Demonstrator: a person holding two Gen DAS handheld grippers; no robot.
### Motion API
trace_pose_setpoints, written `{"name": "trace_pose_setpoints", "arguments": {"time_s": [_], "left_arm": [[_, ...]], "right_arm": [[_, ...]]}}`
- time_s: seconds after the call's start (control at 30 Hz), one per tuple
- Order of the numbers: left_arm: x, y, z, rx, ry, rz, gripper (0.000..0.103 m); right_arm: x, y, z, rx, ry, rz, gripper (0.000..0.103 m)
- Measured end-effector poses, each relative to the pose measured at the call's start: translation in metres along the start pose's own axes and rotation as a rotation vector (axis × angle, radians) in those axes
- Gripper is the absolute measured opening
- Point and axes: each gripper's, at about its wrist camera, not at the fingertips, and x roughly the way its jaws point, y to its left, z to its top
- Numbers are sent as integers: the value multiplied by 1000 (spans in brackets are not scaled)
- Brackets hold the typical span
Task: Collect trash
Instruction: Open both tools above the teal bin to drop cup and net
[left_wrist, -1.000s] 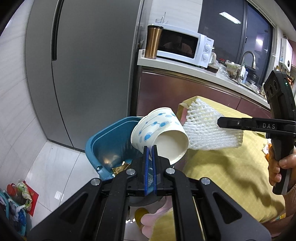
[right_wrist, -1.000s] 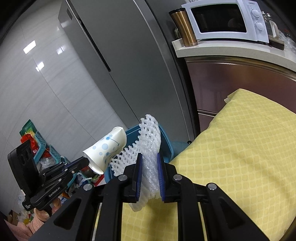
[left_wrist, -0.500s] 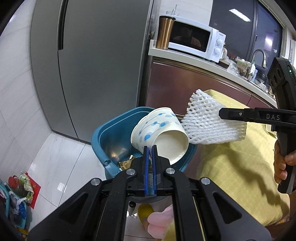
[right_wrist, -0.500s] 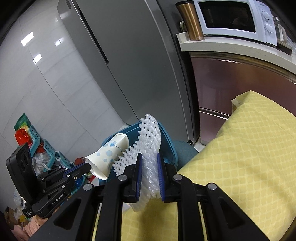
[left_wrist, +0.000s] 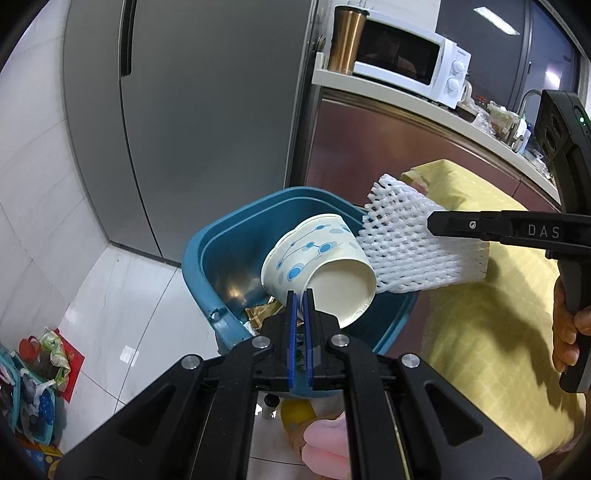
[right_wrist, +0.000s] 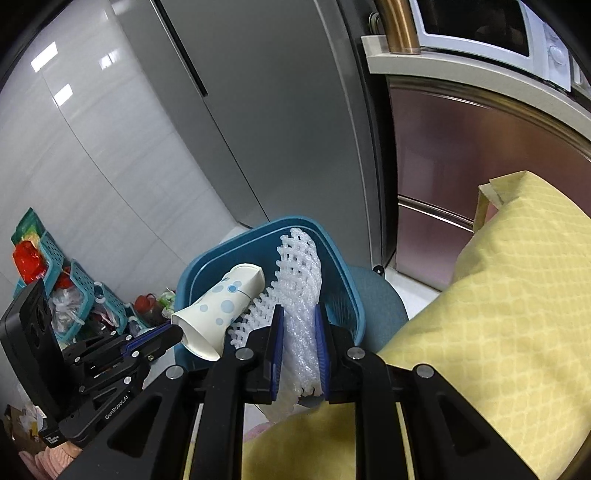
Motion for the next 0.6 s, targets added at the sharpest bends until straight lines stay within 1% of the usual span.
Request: {"name": "trace_pose_setpoints", "arguments": {"time_s": [0.3, 0.37, 0.5, 0.53, 0.57, 0.6], "left_arm": [[29, 0, -3, -21, 43, 4, 4], [36, 0, -4, -30, 55, 6, 5], [46, 1, -4, -55, 71, 5, 5], [49, 1, -4, -64, 72, 3, 5], [50, 2, -4, -70, 71, 5, 9], [51, 2, -4, -77, 72, 5, 10]], "right_arm": [[23, 10, 7, -17, 44, -5, 18], [27, 10, 8, -15, 51, -4, 20], [35, 10, 7, -20, 69, -10, 21], [35, 10, 6, -18, 69, -11, 23], [35, 10, 6, -18, 69, -10, 24], [35, 9, 6, -15, 67, -11, 24]]}}
